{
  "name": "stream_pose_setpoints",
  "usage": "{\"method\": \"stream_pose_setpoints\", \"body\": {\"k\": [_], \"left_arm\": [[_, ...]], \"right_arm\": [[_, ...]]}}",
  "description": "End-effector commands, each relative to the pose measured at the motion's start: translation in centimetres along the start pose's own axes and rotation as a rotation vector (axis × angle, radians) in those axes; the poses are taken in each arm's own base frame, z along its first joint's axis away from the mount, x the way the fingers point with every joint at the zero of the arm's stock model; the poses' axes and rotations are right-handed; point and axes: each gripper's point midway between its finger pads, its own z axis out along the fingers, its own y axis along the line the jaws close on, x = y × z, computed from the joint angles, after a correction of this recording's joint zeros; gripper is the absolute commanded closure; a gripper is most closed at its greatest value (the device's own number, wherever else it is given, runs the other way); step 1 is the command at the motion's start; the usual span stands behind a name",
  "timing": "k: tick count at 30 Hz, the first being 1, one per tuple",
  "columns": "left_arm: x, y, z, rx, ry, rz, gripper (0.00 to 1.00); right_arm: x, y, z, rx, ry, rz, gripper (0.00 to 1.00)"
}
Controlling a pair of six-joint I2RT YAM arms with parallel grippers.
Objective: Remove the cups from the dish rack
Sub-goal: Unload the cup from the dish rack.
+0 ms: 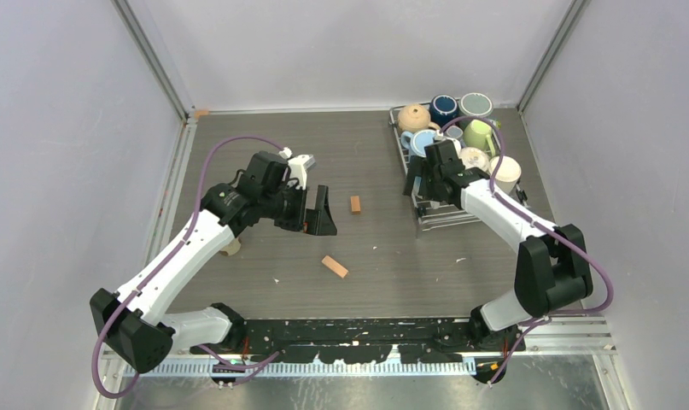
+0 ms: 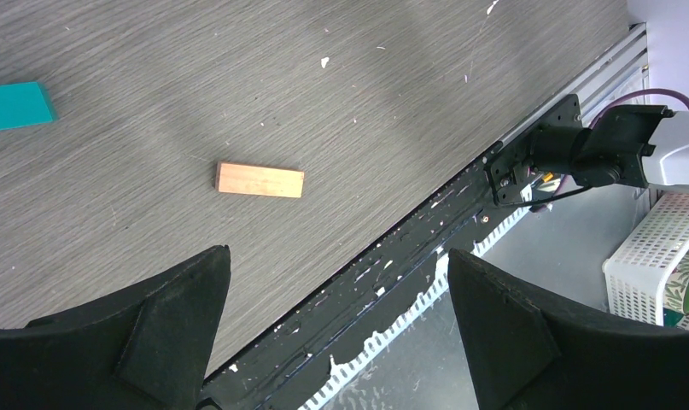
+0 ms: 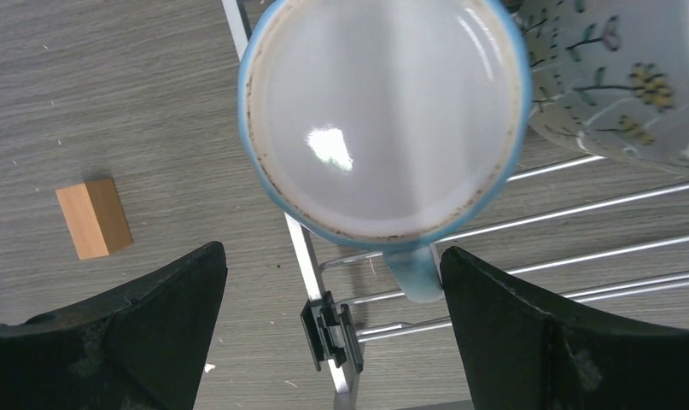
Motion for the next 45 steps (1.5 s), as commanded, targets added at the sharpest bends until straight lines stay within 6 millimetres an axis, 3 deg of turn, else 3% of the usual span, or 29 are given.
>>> {"method": "stream_pose_setpoints", "body": {"k": [1,8,14,30,40,45], "left_arm": [[-0.7,-0.8,-0.3,0.032,-0.032,0.039,0.00],[-0.7,-0.7,-0.3,0.030,-0.033,0.036,0.00],[-0.6,-0.7,-0.1,0.029,-0.028,0.033,0.00],[-0.4,-0.4,0.3,0.023,-0.013,0.024,0.00],[-0.4,-0.2,0.6,0.012,-0.007,0.012,0.00],[-0.6,0.0,0.6,-0.002,-0.016,0.006,0.00]], "right_arm": [[-1.5,0.4,0.1,0.032,-0.052,0.003,0.02],[-1.5,-1.3,0.5,0.119,-0.061,-0.035,0.13],[-1.2,-1.5,1.2,0.125,-0.059,-0.063,0.32],[-0.9,-2.5,2.1,0.164,-0.065,-0.121,0.60],[-1.1,-2.7,1.4,0.174,-0.068,-0.125,0.98],[-2.6,-2.9,0.1,0.202,-0.106,-0.130,0.99]]}}
